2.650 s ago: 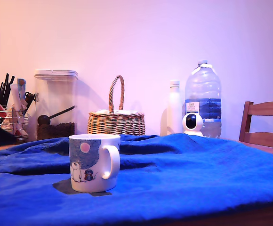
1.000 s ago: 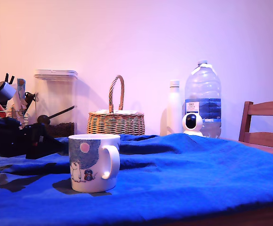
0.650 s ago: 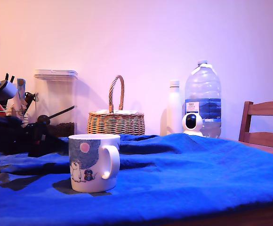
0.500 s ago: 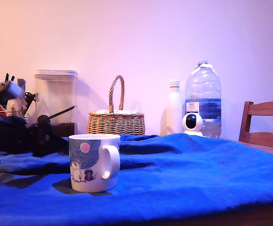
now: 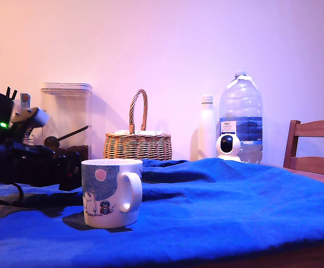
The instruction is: Pick up the coffee capsules on the table and drop them inside the coffee cup
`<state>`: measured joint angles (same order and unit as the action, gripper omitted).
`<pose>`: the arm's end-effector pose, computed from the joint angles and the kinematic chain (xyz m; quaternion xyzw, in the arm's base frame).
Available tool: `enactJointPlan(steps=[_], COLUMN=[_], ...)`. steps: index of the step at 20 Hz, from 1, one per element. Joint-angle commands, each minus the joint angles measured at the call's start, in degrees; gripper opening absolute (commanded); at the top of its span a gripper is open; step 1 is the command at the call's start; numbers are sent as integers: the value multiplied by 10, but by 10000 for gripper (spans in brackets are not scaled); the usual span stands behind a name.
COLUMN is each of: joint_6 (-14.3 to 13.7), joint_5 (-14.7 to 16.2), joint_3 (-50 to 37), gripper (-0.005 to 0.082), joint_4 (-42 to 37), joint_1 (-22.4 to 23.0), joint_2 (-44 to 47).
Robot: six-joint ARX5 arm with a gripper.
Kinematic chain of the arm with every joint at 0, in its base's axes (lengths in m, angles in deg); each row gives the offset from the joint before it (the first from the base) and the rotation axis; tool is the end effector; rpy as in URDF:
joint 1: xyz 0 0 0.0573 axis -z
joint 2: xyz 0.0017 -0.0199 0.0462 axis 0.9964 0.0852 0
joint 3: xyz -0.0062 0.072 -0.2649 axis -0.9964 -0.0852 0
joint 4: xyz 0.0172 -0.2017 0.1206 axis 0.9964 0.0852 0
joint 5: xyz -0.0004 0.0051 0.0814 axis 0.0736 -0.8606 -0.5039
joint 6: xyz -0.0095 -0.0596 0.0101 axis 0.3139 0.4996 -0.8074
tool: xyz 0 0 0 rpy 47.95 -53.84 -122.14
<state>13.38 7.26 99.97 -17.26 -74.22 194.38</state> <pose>0.3494 -0.0869 0.0999 0.0037 0.1403 -0.3338 0.9321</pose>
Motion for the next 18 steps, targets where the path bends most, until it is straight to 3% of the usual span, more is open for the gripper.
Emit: enactJointPlan(steps=[1, 14, 16, 18], joint_6=[-3, -14, -14, -14], joint_5=[3, 15, 14, 11], joint_3=[9, 48, 50, 51], gripper=[549, 548, 487, 344], joint_4=[9, 55, 57, 57], joint_1=[2, 13, 13, 13], joint_2=[19, 42, 42, 42])
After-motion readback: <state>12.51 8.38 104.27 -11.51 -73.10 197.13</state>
